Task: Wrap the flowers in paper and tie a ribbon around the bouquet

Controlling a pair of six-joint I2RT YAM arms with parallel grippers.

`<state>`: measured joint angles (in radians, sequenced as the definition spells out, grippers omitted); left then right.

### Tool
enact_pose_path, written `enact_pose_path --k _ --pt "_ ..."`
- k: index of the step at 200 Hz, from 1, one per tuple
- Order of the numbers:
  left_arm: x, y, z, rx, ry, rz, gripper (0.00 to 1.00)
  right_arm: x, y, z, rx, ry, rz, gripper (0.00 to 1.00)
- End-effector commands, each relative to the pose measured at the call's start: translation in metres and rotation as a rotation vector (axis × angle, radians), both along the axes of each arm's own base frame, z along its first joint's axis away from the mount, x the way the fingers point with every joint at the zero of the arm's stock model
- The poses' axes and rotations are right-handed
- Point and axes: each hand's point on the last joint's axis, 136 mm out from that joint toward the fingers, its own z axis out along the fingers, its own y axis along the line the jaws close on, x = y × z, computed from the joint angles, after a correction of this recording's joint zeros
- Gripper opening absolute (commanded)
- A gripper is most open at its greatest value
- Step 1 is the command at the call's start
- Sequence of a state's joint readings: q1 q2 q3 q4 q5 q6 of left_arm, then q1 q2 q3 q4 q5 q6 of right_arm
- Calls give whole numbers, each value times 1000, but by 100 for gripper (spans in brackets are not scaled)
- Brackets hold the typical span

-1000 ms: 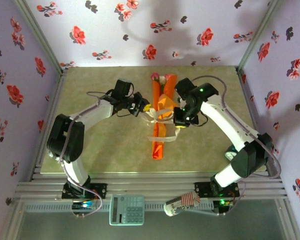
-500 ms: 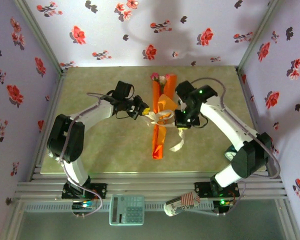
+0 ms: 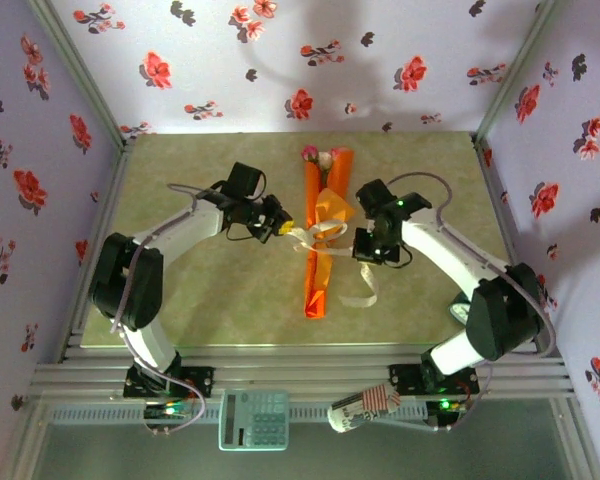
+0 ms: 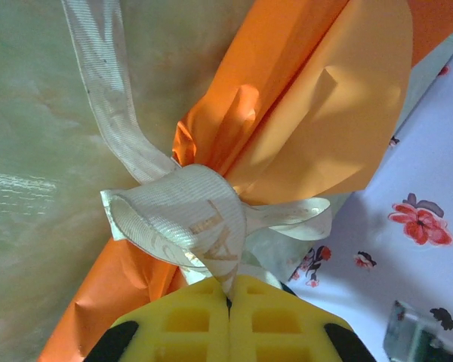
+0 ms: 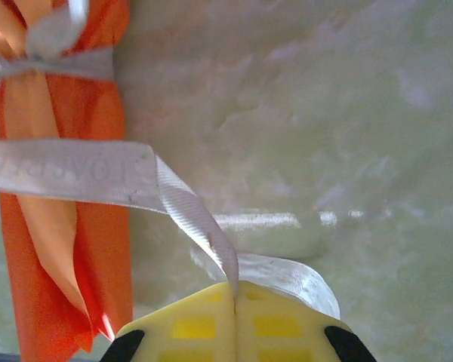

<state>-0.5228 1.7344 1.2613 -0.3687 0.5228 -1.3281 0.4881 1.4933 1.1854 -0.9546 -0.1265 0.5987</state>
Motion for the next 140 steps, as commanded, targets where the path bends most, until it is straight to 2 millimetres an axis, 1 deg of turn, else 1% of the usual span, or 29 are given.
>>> enact_pose_path --k 1,17,28,43,61,70,86,107,128,140 --pt "2 7 11 25 -29 4 0 15 -1 11 22 -75 -28 0" --pt "1 10 10 40 -28 4 0 23 4 19 44 -108 -26 0" --pt "0 12 8 51 -22 3 0 27 -1 24 23 -129 -37 0" --pt "0 14 7 61 -22 5 0 29 -21 24 -47 -127 -82 0" --pt "0 14 6 65 -20 7 0 29 -41 22 -59 -118 -136 0" --pt "0 14 6 65 -20 7 0 28 -49 22 -54 -124 -160 0" --pt "0 13 5 66 -19 4 0 26 -58 22 -40 -131 -180 0" --pt "1 10 2 60 -13 -6 0 27 -52 24 9 -138 -169 0" --pt "-2 6 -4 55 13 -18 0 33 -29 28 119 -144 -132 0" --pt "-3 7 -8 59 23 -15 0 35 -18 33 142 -165 -107 0"
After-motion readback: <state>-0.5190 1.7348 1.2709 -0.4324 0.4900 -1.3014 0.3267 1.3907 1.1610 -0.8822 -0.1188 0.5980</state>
